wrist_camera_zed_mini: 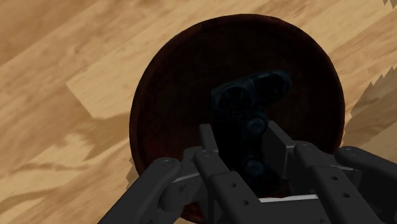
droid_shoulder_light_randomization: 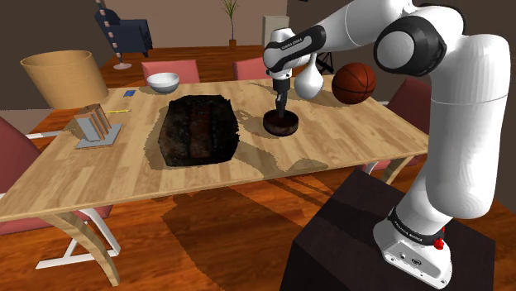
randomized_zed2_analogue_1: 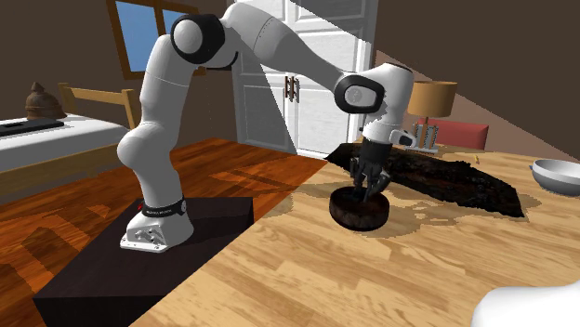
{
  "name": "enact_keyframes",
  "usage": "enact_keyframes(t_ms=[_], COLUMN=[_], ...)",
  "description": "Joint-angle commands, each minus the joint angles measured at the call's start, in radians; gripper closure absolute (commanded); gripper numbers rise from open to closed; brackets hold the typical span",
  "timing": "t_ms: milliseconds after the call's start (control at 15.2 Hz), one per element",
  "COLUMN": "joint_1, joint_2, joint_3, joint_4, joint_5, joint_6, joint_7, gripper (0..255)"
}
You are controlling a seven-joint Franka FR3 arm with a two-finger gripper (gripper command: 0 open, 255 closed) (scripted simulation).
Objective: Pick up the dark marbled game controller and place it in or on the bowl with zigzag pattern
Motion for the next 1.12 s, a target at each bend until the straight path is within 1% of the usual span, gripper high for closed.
enact_keyframes(t_ms=[0, 66, 132, 462, 726, 1056], joint_1=[0.0, 0.0, 0.0, 0.0, -0.003, -0.003], joint_2=[0.0, 0.0, 0.0, 0.0, -0.016, -0.016], joint_3=[0.0, 0.0, 0.0, 0.0, -0.004, -0.004], joint_4=[0.0, 0.0, 0.0, 0.0, 0.107, 0.107], joint_5=[0.0, 0.0, 0.0, 0.0, -0.008, -0.008], joint_6=[0.0, 0.0, 0.0, 0.0, -0.121, -0.121], joint_7=[0.0, 0.0, 0.0, 0.0, 0.006, 0.006], gripper=[255, 255, 0, 0, 0, 0])
